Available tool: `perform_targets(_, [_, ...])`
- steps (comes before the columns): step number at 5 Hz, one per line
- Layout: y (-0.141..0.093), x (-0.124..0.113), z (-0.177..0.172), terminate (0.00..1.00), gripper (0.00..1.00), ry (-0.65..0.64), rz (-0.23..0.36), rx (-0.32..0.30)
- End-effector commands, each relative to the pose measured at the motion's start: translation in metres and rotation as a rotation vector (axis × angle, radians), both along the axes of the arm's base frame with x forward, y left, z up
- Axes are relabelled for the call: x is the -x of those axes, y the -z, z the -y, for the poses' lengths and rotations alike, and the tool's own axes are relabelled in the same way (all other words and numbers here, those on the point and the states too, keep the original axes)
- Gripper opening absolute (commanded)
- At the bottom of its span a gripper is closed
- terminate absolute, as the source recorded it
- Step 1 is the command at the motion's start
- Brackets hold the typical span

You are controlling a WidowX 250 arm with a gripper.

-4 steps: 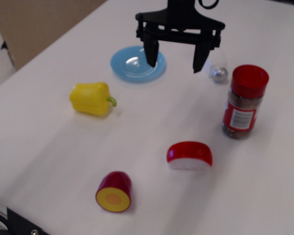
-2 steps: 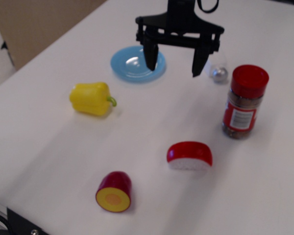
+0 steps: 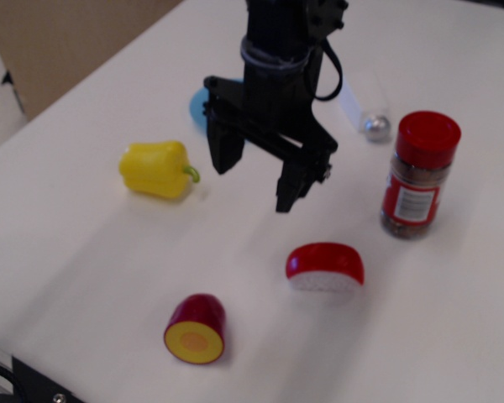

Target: Put sushi on plate

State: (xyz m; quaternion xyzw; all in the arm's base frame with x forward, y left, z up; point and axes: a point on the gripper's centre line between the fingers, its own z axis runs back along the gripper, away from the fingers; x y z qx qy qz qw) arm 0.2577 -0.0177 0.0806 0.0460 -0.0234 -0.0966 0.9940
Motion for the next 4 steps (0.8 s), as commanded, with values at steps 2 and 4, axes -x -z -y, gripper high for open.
perform_targets(2, [0.02, 0.011, 0.026, 0.0, 1.0, 0.511, 0.049, 0.035])
perform_targets(4, [0.05, 0.007, 0.043, 0.0, 1.0, 0.522, 0.011, 0.03])
